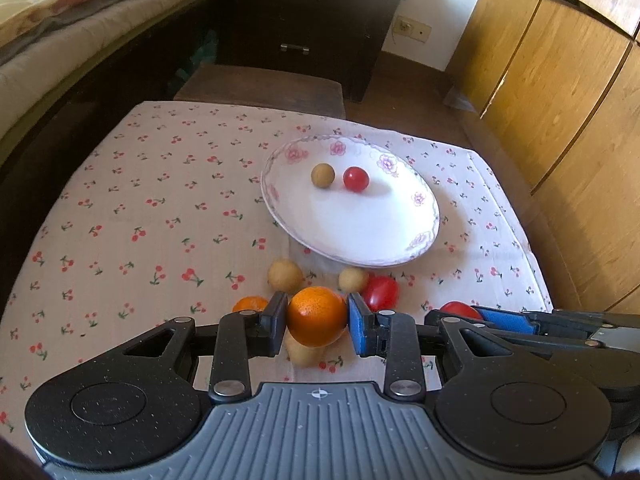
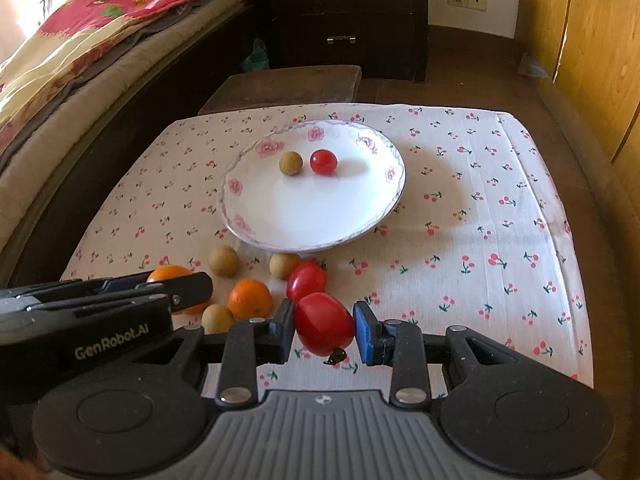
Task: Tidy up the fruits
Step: 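Carry the red tomato and mandarin over the white bowl with both tools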
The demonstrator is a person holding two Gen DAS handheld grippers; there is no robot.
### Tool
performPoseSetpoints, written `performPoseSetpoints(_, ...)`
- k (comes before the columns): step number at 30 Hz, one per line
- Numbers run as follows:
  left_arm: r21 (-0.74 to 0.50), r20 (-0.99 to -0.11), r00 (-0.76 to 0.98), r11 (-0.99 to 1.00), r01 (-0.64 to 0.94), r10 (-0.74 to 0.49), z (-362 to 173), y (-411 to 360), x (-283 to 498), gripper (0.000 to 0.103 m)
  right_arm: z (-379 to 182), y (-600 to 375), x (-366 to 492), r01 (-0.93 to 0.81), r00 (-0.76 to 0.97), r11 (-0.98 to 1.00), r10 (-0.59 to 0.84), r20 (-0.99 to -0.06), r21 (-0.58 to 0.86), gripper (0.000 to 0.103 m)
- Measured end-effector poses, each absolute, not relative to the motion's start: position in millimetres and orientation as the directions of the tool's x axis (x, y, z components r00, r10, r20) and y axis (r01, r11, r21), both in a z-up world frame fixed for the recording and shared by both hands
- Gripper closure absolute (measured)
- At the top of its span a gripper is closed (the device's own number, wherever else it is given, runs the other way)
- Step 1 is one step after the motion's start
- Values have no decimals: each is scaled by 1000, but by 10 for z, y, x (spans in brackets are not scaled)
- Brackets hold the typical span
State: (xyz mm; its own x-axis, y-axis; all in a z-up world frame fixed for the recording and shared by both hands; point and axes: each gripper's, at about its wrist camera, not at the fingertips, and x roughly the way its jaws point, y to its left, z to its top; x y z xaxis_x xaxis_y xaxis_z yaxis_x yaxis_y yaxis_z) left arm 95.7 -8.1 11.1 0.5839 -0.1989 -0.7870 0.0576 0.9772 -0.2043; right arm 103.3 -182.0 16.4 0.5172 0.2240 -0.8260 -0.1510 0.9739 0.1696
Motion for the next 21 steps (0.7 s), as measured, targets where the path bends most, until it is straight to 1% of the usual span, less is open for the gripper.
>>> performPoseSetpoints(12,-205,-783,589,977,58,-199,94,-170,1186,63,173,-1879,1297,-125,533,977,214,-819,174,70)
performPoseSetpoints(21,-170,-781,599,983,67,-175,87,-267,1364,64,146,-1908,1503,-109,537,980,198,-820,165,70)
